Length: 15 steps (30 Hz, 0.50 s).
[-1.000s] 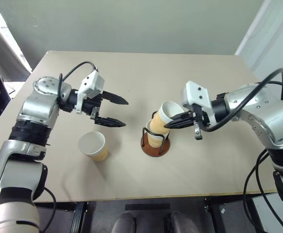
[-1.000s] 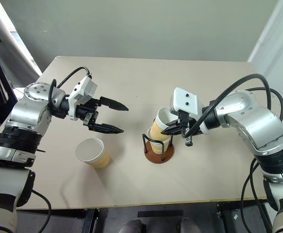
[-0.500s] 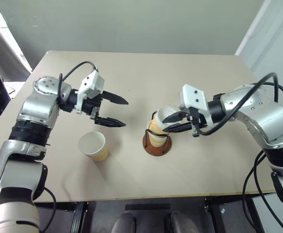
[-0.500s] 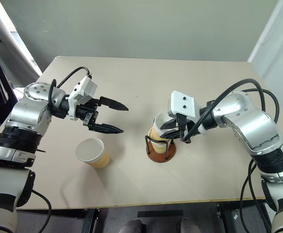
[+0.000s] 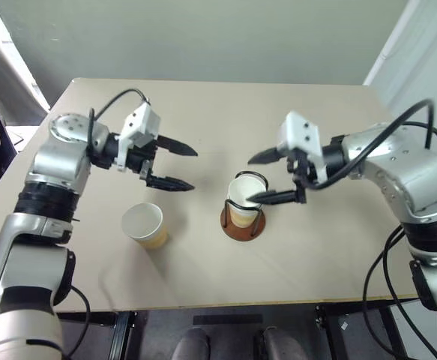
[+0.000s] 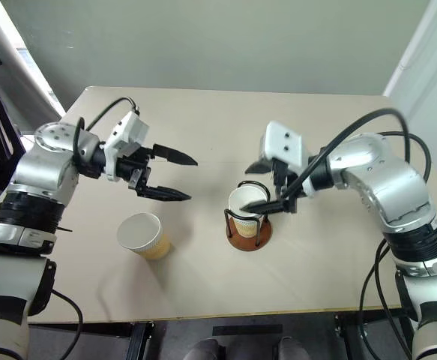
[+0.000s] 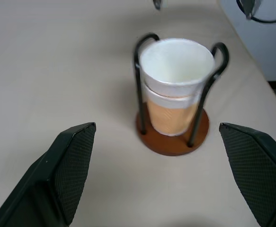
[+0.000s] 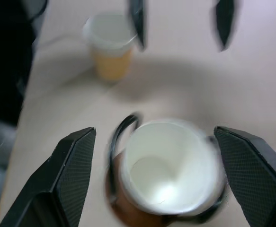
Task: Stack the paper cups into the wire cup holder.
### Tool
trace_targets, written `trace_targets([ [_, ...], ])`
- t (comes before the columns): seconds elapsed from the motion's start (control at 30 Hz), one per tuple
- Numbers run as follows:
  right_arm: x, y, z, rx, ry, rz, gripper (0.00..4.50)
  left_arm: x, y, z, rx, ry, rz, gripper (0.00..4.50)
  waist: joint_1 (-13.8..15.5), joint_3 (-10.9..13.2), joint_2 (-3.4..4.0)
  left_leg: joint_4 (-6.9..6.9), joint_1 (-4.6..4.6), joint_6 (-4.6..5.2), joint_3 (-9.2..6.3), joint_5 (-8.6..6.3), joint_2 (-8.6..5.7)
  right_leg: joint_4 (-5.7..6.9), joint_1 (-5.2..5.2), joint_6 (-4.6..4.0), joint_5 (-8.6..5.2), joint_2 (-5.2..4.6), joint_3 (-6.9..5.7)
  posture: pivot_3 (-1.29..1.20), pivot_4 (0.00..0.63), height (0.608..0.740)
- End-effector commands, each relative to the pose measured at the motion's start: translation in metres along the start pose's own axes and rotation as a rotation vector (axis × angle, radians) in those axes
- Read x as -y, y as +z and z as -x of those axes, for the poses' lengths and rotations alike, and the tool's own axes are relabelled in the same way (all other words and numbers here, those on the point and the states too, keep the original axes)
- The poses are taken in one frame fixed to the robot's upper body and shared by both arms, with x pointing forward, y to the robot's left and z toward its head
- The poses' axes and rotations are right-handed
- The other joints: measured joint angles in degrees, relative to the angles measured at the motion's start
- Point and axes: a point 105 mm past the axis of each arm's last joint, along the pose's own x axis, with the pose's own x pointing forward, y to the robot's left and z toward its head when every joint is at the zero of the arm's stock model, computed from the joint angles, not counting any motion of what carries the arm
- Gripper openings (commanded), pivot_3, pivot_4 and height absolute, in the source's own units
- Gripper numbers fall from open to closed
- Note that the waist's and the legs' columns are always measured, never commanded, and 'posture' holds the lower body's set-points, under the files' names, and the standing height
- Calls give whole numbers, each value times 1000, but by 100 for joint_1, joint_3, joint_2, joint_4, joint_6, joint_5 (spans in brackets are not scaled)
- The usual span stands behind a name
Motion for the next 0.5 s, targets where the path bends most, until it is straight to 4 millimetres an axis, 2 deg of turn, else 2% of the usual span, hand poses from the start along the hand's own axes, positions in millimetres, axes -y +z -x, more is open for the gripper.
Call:
trace_targets([
  [0.03, 5, 20, 15, 98, -72, 5, 4061, -1, 27, 20, -11, 48, -93, 4500, -12, 0, 0, -1, 0, 1, 2, 0, 0, -1, -1, 0, 0, 0, 2, 0, 150, 740],
  [0.17, 1, 23, 20, 128, -64, -23, 4061, 21, 36, 25, -40, 3, -108, 4500, -31, 0, 1, -16, -1, 0, 3, 0, 1, 1, -5, 0, 0, 3, 1, 0, 150, 740],
  [0.37, -2, 21, 26, 147, -52, -45, 4061, 61, 35, 28, -144, -80, -102, 4500, -46, 0, 1, -20, 0, -2, 4, 1, 2, -7, -8, 0, 0, 6, 4, 0, 150, 740],
  [0.5, -1, 21, 27, 159, -47, -56, 4061, 77, 24, 42, -291, -93, -121, 4500, -53, 0, 1, -19, 5, -3, 3, 2, 3, 0, -9, -1, -1, 7, 5, 0, 150, 740],
])
